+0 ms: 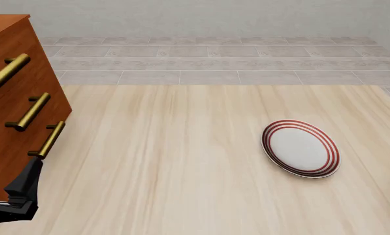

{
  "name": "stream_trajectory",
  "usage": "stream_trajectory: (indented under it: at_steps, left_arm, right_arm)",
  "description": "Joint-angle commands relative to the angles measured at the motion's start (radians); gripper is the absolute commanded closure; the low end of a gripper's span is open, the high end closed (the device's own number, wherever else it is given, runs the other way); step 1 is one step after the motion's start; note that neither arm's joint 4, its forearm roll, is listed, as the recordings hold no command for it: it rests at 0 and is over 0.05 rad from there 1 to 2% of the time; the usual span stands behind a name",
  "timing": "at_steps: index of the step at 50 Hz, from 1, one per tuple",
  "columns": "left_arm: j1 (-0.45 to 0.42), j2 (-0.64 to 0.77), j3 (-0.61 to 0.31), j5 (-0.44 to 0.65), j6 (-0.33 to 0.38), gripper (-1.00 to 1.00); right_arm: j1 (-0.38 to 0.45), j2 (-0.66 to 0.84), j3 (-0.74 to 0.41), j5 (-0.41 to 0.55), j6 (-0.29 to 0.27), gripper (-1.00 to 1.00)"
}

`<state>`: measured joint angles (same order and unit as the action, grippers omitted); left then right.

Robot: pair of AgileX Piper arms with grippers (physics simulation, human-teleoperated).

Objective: Put the bowl on top of the cabinet.

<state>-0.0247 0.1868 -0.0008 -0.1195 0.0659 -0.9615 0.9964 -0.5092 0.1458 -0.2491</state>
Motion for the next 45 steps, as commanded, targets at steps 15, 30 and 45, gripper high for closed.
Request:
stream_trajectory:
  at_steps: [15, 30, 45]
  left_arm:
    - [0.004, 0.018, 0.0, -0.015, 0.003, -1.0]
    - [0.003, 0.02, 0.0, -0.019, 0.002, -1.0]
    - [0.003, 0.008, 0.0, -0.009, 0.002, -1.0]
  right_arm:
    - [-0.062, 0.115, 0.036, -0.116, -0.018, -1.0]
    - [-0.079, 0.184, 0.05, -0.165, -0.024, -1.0]
    - [-0.094, 0.272, 0.066, -0.227, -0.017, -1.0]
